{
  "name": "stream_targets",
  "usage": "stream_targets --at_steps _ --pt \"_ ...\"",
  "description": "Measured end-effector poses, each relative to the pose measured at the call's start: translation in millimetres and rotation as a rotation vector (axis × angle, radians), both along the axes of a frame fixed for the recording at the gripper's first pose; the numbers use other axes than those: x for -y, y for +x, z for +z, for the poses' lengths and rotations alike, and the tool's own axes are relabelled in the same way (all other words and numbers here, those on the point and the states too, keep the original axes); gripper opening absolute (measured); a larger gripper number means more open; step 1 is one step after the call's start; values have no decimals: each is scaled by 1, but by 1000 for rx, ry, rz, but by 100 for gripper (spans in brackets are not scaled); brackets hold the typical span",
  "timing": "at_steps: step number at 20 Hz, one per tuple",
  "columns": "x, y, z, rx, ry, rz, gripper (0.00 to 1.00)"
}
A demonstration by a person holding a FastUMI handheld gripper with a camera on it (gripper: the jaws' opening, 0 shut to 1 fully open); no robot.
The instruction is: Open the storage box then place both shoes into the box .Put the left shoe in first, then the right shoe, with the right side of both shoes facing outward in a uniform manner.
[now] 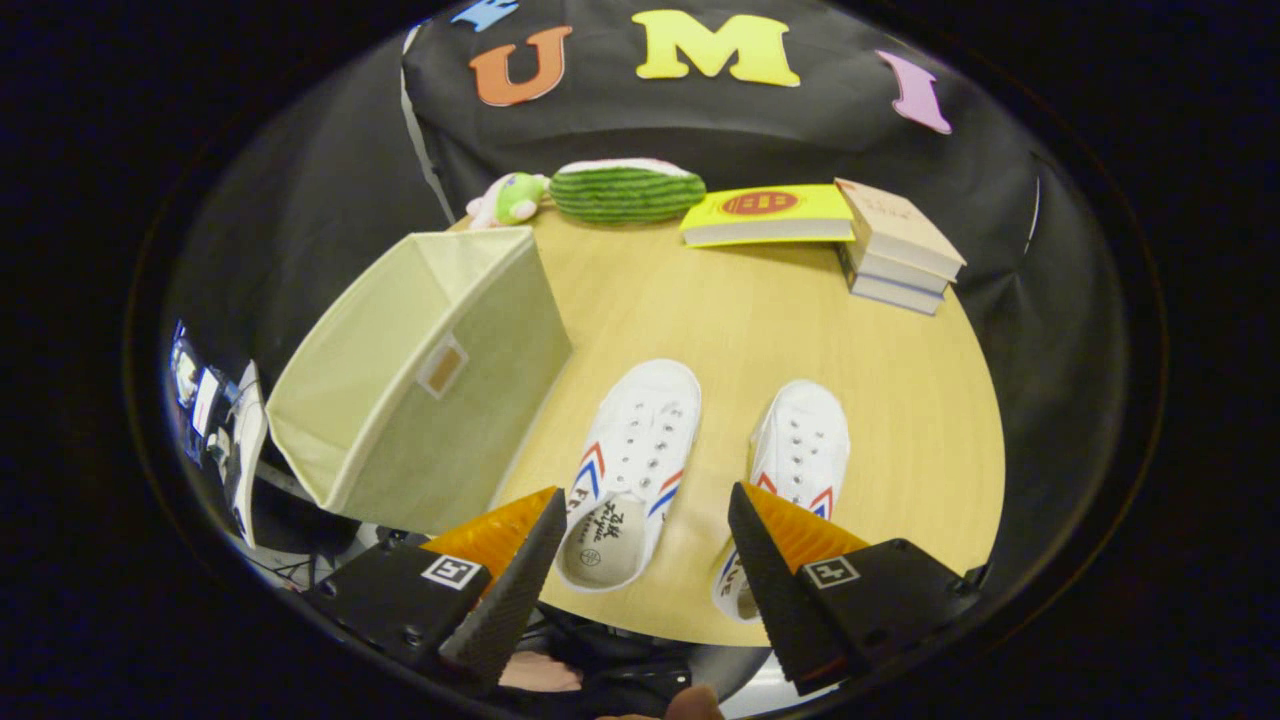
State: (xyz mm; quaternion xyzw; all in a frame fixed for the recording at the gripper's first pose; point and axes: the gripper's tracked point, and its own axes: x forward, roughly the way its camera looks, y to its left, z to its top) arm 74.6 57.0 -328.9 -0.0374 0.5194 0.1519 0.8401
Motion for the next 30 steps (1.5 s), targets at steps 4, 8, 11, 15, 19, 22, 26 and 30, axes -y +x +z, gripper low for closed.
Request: stream_targets --at_steps 4,8,11,15,19,22,26,30 --pt "2 2 -32 -97 22 -17 100" --pt "4 3 -56 -153 8 -2 99" --pt "-1 1 -73 -200 6 10 95" --pt "-15 1 -80 -232 60 -9 83" --pt "-26 -2 -78 -292 184 -117 36" --pt "-25 -1 -79 -295 237 -168 28" --pt "-23 -1 -76 -300 302 -213 7" --pt "-30 -6 -59 -320 396 -259 6"
